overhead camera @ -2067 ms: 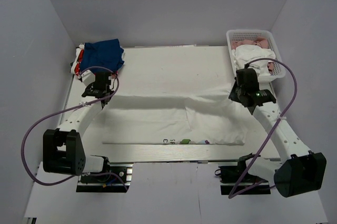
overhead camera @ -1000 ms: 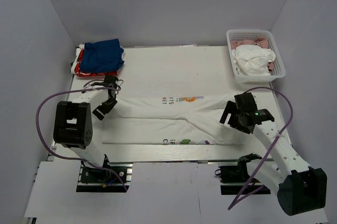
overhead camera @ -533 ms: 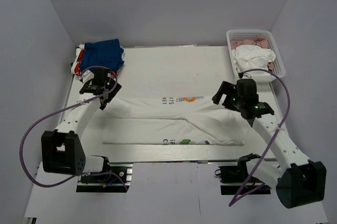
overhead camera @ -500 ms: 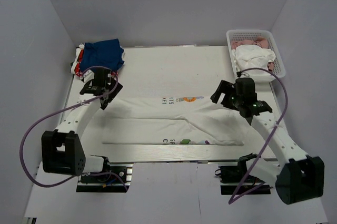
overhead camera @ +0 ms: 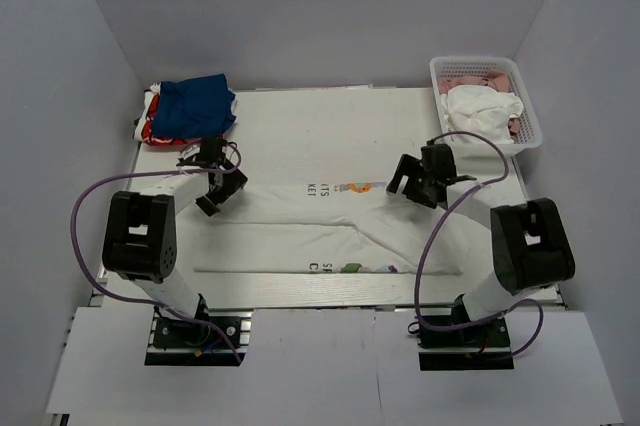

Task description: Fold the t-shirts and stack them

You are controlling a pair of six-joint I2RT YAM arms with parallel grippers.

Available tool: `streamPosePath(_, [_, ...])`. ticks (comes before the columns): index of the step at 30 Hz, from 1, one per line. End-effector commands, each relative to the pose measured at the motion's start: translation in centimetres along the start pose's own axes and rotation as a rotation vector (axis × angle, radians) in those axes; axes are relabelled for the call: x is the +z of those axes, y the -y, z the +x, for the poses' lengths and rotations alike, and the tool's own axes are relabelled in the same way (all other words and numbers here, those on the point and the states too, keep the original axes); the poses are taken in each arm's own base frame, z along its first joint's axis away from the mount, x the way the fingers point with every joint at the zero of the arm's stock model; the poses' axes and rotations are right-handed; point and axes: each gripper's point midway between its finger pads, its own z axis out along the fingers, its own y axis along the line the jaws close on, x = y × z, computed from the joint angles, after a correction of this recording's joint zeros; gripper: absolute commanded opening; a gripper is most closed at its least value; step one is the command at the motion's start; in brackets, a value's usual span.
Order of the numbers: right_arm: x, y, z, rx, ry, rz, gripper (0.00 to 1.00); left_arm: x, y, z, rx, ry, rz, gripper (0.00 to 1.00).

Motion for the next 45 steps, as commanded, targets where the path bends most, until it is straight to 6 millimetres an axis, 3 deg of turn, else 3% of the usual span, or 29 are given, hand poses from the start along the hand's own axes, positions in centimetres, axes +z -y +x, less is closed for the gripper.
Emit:
streamPosePath(1, [2.4, 2.4, 2.3, 0.049, -0.092, 0.106, 0.91, 0.9, -4.3, 0.9, 0.016, -0.01, -0.183, 1.0])
streamPosePath(3, [2.8, 2.9, 2.4, 0.043, -0.113, 0.154, 0.91, 0.8, -5.5, 2.3, 0.012, -0.063, -0.237, 1.0])
streamPosePath(5, [3.2, 1.8, 0.2, 0.055, -0.087, 0.126, 0.91, 0.2, -8.0, 4.6, 0.024, -0.118, -0.324, 1.0])
streamPosePath(6, [4.2, 2.5, 0.8, 0.046, -0.118, 0.16, 0.91, 0.0, -8.6, 5.7, 0.021, -0.157, -0.338, 1.0])
streamPosePath(7, [4.4, 0.7, -2.2, 0.042, -0.091, 0.143, 0.91, -0.1, -9.4, 6.8, 0.025, -0.192, -0.352, 1.0])
streamPosePath(8, [4.9, 0.3, -2.7, 0.017, -0.1, 0.134, 0.91, -0.9, -11.0, 8.4, 0.036, -0.247, -0.388, 1.0])
streamPosePath(9, [7.0, -0.5, -2.6, 0.016, -0.146, 0.102, 0.91, -1.3, -11.8, 9.2, 0.031, -0.272, -0.404, 1.0])
streamPosePath(10, [7.6, -2.6, -4.2, 0.015, -0.139, 0.025, 0.91, -2.2, -12.5, 11.0, 0.033, -0.33, -0.395, 1.0])
streamPosePath(11, [8.9, -3.2, -3.1, 0.024, -0.191, -0.005, 0.89, -2.7, -12.8, 11.8, 0.028, -0.36, -0.39, 1.0])
streamPosePath(13, [10.9, -5.7, -4.1, 0.028, -0.189, -0.086, 0.89, -3.8, -13.1, 13.5, 0.068, -0.441, -0.327, 1.0])
streamPosePath(14, [11.7, -7.2, -5.3, 0.021, -0.151, -0.148, 0.89, -4.8, -11.7, 13.8, 0.057, -0.452, -0.242, 1.0])
streamPosePath(16, [13.5, -8.3, -5.8, 0.025, -0.117, -0.207, 0.89, -6.5, -10.7, 14.6, 0.063, -0.494, -0.134, 1.0])
streamPosePath(17, [14.4, -10.0, -8.2, 0.008, -0.041, -0.263, 0.89, -7.5, -9.4, 13.7, 0.071, -0.449, -0.047, 1.0])
streamPosePath(19, [15.0, -10.9, -8.6, -0.027, -0.038, -0.308, 0.89, -9.4, -9.1, 13.3, 0.122, -0.436, 0.007, 1.0])
streamPosePath(20, [14.2, -12.8, -11.4, -0.05, 0.018, -0.347, 0.89, -10.2, -8.8, 12.7, 0.135, -0.416, 0.034, 1.0])
streamPosePath(22, [13.1, -14.0, -13.3, -0.117, 0.056, -0.369, 0.89, -12.2, -7.1, 10.4, 0.185, -0.328, 0.129, 1.0])
streamPosePath(23, [10.3, -15.5, -15.4, -0.147, 0.108, -0.392, 0.89, -12.8, -6.4, 9.8, 0.212, -0.302, 0.165, 1.0])
streamPosePath(24, [9.6, -15.6, -16.1, -0.178, 0.139, -0.377, 0.9, -13.4, -4.7, 8.3, 0.231, -0.24, 0.233, 1.0])
streamPosePath(26, [5.5, -16.1, -18.8, -0.191, 0.232, -0.338, 0.9, -13.8, -3.1, 7.8, 0.299, -0.229, 0.32, 1.0])
streamPosePath(27, [5.2, -15.3, -17.7, -0.191, 0.2, -0.303, 0.9, -14.0, -2.4, 7.9, 0.321, -0.238, 0.345, 1.0])
streamPosePath(29, [2.6, -15.2, -18.4, -0.188, 0.218, -0.279, 0.9, -14.0, -0.4, 8.6, 0.383, -0.283, 0.461, 1.0])
streamPosePath(30, [2.6, -14.0, -18.4, -0.179, 0.224, -0.213, 0.9, -14.4, 0.3, 10.0, 0.427, -0.331, 0.523, 1.0])
streamPosePath(31, [2.1, -12.3, -16.4, -0.149, 0.136, -0.141, 0.9, -14.2, 1.1, 9.8, 0.448, -0.318, 0.56, 1.0])
streamPosePath(32, [1.9, -10.8, -16.3, -0.136, 0.141, -0.063, 0.9, -13.3, 0.7, 10.7, 0.459, -0.352, 0.528, 1.0])
streamPosePath(33, [2.3, -9.0, -13.8, -0.135, 0.067, -0.01, 0.9, -12.6, 0.6, 11.0, 0.479, -0.346, 0.498, 1.0])
streamPosePath(37, [2.2, -5.1, -8.9, -0.12, -0.074, 0.143, 0.9, -11.1, -0.2, 13.3, 0.537, -0.417, 0.38, 0.96])
streamPosePath(41, [3.7, -2.9, -6.5, -0.109, -0.171, 0.221, 0.9, -9.9, -0.3, 14.3, 0.609, -0.43, 0.245, 0.81])
streamPosePath(43, [4.7, -2.9, -6.1, -0.114, -0.2, 0.223, 0.9, -8.7, -1.2, 14.3, 0.63, -0.415, 0.115, 0.7])
streamPosePath(45, [5.8, -3.0, -5.8, -0.124, -0.225, 0.217, 0.9, -7.8, -1.9, 16.0, 0.682, -0.467, 0.041, 0.64])
